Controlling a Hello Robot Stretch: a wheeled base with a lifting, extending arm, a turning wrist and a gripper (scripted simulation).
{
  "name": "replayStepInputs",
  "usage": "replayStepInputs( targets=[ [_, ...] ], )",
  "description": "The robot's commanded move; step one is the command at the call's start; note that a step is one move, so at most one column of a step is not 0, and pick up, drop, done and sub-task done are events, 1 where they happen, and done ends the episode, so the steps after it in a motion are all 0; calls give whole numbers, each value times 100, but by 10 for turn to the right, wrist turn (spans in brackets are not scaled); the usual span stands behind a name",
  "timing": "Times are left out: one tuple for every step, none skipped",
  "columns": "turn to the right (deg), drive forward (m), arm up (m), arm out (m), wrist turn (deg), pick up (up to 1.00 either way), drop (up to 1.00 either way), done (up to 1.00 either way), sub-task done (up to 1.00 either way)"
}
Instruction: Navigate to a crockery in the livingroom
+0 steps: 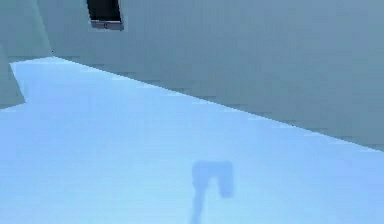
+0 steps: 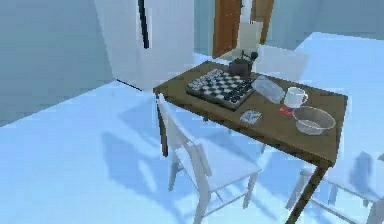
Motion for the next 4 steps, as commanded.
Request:
replayStepInputs(
  targets=[
    [360, 0, 0, 0, 0, 0, 0, 0, 0],
    [0, 80, 0, 0, 0, 0, 0, 0, 0],
    [450, 0, 0, 0, 0, 0, 0, 0, 0],
    [30, 0, 0, 0, 0, 0, 0, 0, 0]
  ],
)
